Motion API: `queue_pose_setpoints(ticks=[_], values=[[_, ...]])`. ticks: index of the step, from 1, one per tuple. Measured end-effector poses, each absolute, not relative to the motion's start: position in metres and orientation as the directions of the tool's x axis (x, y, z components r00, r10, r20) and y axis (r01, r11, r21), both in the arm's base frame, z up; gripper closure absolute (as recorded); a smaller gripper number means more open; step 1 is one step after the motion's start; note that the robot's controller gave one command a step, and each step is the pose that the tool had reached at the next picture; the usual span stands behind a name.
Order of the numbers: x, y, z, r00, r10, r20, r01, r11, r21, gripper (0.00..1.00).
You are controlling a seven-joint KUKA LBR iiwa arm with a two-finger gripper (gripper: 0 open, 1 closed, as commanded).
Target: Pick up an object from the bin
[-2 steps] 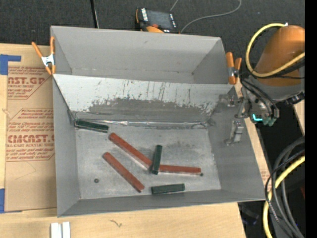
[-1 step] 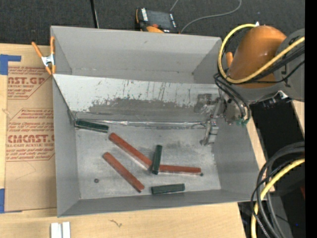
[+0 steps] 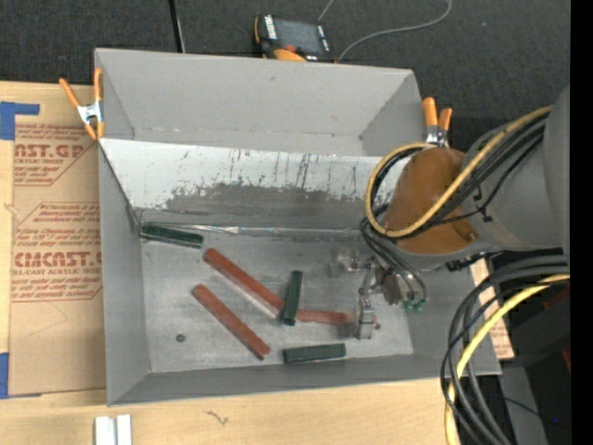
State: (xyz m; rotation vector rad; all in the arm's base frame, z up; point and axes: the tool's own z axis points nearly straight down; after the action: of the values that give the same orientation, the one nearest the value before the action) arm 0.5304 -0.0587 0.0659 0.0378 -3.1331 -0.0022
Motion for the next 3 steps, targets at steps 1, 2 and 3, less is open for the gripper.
queue_pose_setpoints(ticks=[1, 2, 3], values=[[0.534, -0.059, 0.071, -1.0, -0.024, -0.003, -0.024, 1.0, 0.0, 1.0], [0.557, -0.03, 0.083, -0.998, -0.055, -0.004, -0.055, 0.998, 0.001, 1.0], [0.556, -0.032, 0.082, -0.999, -0.053, -0.002, -0.053, 0.999, 0.0, 0.0]])
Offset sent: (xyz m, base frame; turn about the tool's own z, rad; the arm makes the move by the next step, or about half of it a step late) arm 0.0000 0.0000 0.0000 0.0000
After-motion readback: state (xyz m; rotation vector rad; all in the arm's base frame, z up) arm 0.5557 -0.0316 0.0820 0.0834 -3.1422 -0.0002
